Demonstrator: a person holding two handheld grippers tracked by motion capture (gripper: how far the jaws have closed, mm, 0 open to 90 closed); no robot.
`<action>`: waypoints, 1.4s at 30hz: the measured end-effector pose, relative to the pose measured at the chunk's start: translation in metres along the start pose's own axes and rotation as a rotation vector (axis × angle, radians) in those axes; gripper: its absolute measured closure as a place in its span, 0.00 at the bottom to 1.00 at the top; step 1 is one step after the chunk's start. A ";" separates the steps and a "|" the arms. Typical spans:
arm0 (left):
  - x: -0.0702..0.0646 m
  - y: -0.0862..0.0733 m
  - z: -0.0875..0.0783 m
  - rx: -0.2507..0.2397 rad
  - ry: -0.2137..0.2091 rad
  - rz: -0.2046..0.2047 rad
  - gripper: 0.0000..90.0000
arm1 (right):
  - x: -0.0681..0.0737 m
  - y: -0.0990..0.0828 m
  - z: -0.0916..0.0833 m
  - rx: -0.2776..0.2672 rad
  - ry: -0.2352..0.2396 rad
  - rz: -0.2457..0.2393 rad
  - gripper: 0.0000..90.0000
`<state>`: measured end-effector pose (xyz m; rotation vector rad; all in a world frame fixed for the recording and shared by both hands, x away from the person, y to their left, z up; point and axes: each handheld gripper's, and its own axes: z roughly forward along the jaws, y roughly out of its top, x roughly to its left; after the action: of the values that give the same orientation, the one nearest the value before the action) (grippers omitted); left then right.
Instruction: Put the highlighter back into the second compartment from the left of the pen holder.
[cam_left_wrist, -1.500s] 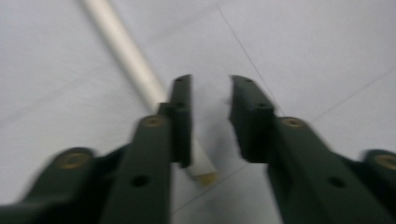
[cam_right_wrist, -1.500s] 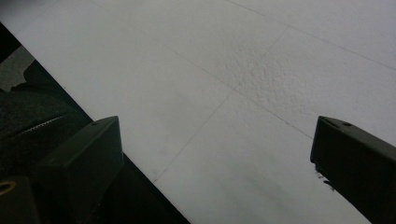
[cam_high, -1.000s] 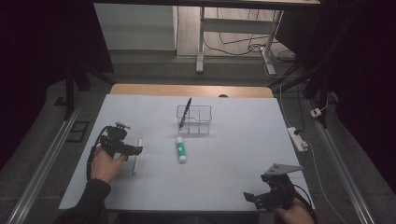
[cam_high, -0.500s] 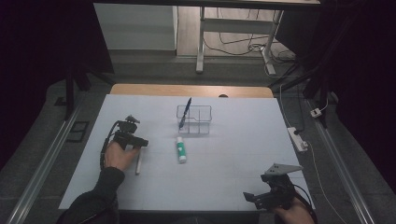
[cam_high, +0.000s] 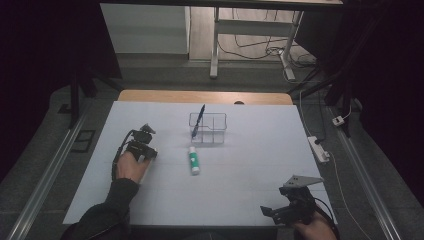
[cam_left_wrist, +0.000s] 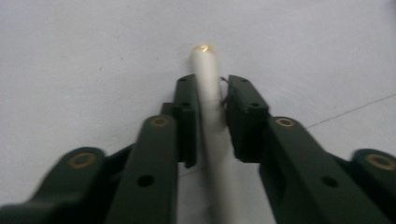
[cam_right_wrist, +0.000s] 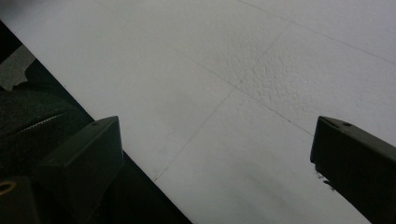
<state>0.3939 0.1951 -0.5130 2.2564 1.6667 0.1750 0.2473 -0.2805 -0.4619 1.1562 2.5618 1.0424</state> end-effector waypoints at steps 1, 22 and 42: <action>-0.001 0.000 0.000 0.000 0.005 0.009 0.86 | 0.000 0.000 0.000 0.000 0.000 0.000 0.02; -0.010 0.009 -0.054 -0.293 -0.139 0.178 0.87 | 0.000 0.000 0.000 0.002 0.003 0.000 0.02; -0.043 0.038 -0.091 -0.505 -0.390 0.328 0.87 | 0.000 0.000 0.000 0.003 -0.001 0.000 0.02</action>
<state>0.3888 0.1617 -0.4106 1.9926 0.9236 0.1916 0.2474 -0.2806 -0.4620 1.1566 2.5639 1.0376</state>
